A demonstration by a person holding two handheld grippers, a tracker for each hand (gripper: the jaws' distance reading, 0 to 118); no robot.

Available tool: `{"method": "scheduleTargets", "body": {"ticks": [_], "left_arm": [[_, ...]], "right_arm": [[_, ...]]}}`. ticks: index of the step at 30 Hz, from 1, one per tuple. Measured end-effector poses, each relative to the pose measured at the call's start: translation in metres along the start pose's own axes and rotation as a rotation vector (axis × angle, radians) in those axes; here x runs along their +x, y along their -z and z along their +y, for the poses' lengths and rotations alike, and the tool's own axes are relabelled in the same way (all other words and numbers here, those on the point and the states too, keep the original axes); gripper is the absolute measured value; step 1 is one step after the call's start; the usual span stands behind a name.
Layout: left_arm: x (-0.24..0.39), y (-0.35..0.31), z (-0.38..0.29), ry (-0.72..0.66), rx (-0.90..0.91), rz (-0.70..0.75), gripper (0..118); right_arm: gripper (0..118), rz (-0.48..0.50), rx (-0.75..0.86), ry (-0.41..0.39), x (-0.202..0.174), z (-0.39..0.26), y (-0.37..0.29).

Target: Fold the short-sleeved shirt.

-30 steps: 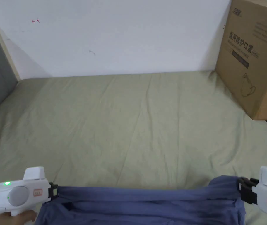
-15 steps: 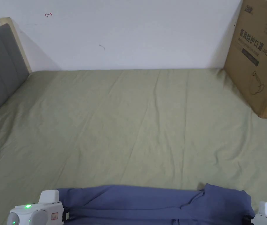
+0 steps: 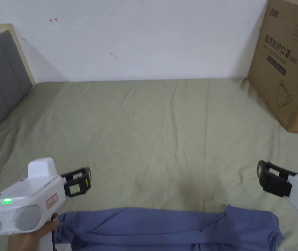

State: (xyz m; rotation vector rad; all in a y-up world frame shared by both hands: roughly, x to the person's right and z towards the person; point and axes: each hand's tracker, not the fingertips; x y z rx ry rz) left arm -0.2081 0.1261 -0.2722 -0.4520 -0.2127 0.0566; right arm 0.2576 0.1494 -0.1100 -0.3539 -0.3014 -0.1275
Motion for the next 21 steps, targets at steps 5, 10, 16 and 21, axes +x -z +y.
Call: {"method": "scheduleTargets", "body": {"ticks": [5,10,16,21], "left_arm": [[0.021,-0.014,0.023,0.066,0.223,0.046,109],[0.03,-0.021,0.024,0.083,0.306,0.041,73],[0.021,-0.018,0.015,0.026,0.282,-0.057,0],[0.013,-0.014,0.014,0.023,0.207,-0.079,0]], "right_arm": [[86,-0.039,0.168,-0.03,-0.031,0.023,-0.016],[68,-0.067,0.247,-0.069,-0.05,0.023,-0.027],[0,-0.065,0.267,-0.124,-0.06,0.019,-0.025],[0,-0.049,0.262,-0.126,-0.064,0.016,-0.023]]}}
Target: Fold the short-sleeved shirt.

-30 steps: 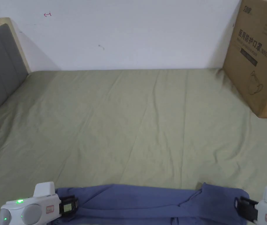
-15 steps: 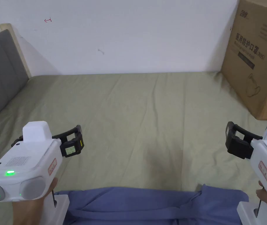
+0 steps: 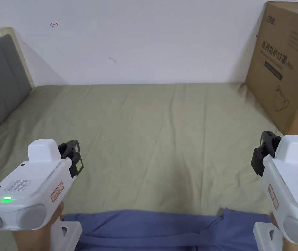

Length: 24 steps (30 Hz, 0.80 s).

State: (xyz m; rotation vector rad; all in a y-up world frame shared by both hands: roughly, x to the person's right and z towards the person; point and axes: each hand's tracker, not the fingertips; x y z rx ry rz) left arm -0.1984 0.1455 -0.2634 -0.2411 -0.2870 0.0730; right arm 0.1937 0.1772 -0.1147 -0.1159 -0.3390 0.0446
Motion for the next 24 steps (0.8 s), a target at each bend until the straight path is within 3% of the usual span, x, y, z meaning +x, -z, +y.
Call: {"method": "scheduleTargets", "body": {"ticks": [8,17,19,23,24], "left_arm": [[-0.071,0.026,-0.029,-0.306,-0.37,-0.181,0],[-0.154,0.044,-0.104,-0.511,-0.64,-0.175,0],[-0.17,0.051,-0.123,-0.523,-0.704,-0.139,12],[-0.19,0.063,-0.153,-0.502,-0.758,-0.103,81],[-0.182,0.059,-0.153,-0.495,-0.768,-0.09,88]], "right_arm": [[0,0.038,-0.043,-0.013,-0.007,-0.004,0.011],[0,0.064,-0.093,-0.014,-0.02,-0.014,0.028],[0,0.072,-0.108,-0.014,-0.023,-0.018,0.032],[0,0.081,-0.133,-0.022,-0.028,-0.025,0.038],[0,0.082,-0.142,-0.025,-0.029,-0.026,0.04]]}}
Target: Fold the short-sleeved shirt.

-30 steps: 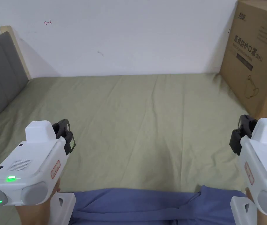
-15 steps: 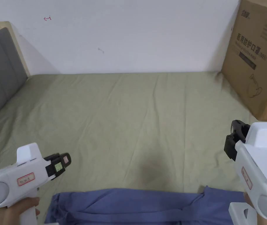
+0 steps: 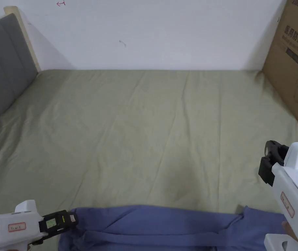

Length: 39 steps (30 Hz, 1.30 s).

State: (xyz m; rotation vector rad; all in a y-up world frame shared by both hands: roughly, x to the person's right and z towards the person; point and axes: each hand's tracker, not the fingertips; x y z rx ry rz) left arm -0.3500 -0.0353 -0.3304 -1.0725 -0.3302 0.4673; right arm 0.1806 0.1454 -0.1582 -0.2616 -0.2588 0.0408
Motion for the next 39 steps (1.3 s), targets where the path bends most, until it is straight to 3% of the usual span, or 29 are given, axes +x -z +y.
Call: {"method": "scheduleTargets", "body": {"ticks": [7,10,16,17,30,39], "left_arm": [[-0.015,0.023,-0.004,-0.026,-0.044,-0.018,89],[-0.013,0.029,-0.005,-0.002,-0.044,-0.025,79],[0.01,0.046,-0.012,0.069,-0.059,0.012,14],[0.012,0.047,-0.013,0.079,-0.056,0.016,7],[0.029,-0.018,0.002,0.187,0.1,0.111,3],[0.018,-0.072,0.013,0.128,0.149,0.237,3]], "right_arm": [[0,0.008,-0.036,-0.026,-0.001,-0.006,0.008],[0,0.004,-0.043,-0.016,0.001,-0.007,0.008],[0,-0.006,-0.058,-0.002,0.007,-0.011,0.007],[0,-0.006,-0.059,0.0,0.008,-0.011,0.006],[0,-0.01,-0.025,0.015,0.024,-0.002,-0.007],[0,0.012,-0.011,0.022,0.033,-0.002,-0.013]]}}
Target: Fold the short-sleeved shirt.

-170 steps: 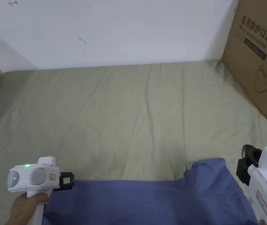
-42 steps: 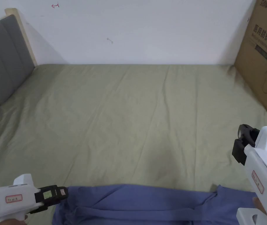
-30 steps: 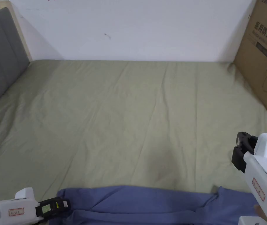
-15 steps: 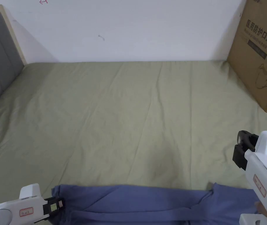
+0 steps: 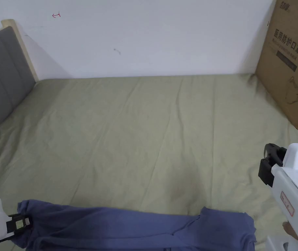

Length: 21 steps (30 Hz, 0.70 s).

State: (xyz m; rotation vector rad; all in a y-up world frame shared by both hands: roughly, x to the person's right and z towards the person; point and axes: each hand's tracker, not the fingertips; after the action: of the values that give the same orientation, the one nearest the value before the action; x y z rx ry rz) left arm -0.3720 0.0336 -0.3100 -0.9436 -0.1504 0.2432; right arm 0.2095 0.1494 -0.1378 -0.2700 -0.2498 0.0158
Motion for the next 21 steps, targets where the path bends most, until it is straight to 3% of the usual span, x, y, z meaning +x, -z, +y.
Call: {"method": "scheduleTargets", "body": {"ticks": [5,11,13,21], "left_arm": [[0.047,-0.008,0.008,0.002,-0.035,0.035,3],[0.126,-0.002,0.001,0.095,-0.073,-0.125,3],[0.154,0.014,-0.01,0.127,-0.099,-0.183,3],[0.243,0.077,-0.049,0.251,-0.253,-0.19,3]], "right_arm": [[0,0.008,0.013,0.01,0.005,0.002,-0.005],[0,0.012,0.011,0.012,0.012,0.004,-0.011],[0,0.009,0.009,0.014,0.015,0.002,-0.013],[0,-0.015,-0.001,0.012,0.03,-0.002,-0.023]]}}
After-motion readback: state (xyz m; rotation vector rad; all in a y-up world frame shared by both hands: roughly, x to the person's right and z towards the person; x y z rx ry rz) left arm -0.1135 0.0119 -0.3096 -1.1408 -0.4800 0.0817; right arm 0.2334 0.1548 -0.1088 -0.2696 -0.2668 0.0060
